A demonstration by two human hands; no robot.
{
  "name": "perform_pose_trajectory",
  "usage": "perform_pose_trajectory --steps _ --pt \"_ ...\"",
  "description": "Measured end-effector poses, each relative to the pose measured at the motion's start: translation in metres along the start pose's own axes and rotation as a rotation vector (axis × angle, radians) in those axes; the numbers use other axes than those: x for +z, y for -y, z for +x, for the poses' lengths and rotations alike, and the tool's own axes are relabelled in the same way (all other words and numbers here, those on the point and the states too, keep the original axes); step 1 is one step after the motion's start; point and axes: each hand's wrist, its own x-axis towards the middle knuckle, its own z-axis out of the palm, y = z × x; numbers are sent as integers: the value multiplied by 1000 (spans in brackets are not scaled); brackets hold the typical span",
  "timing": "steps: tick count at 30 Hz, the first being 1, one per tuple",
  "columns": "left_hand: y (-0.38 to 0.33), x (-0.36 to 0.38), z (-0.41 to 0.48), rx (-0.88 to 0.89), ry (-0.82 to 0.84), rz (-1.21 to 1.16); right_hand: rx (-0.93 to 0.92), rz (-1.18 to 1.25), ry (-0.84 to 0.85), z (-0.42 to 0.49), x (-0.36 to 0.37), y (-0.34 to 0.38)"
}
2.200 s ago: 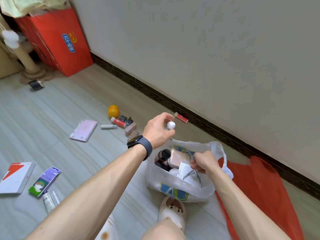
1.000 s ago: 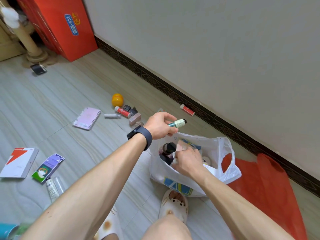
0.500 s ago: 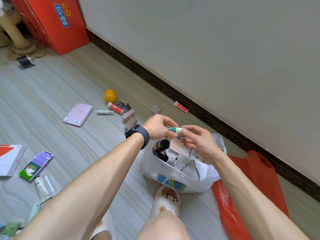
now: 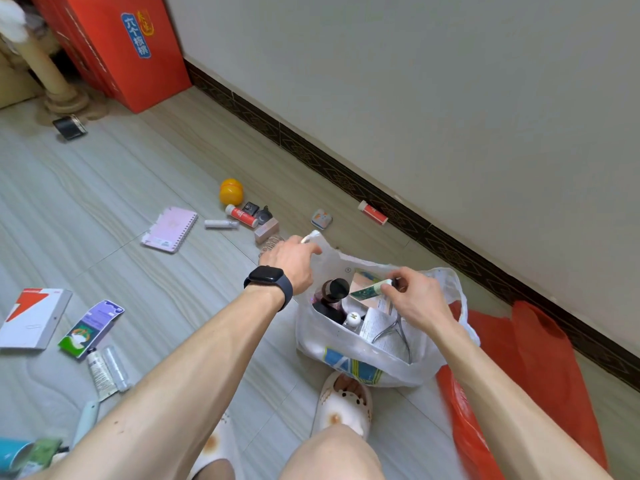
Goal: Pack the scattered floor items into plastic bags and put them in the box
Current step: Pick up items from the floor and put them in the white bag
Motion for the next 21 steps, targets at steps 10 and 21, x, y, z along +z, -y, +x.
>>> perform_pose_trajectory --steps 10,21 --pt "-21 -11 -2 119 -50 -35 -12 -203 240 13 38 -6" --pt "-28 -32 -4 213 118 -77 -95 -226 162 3 13 7"
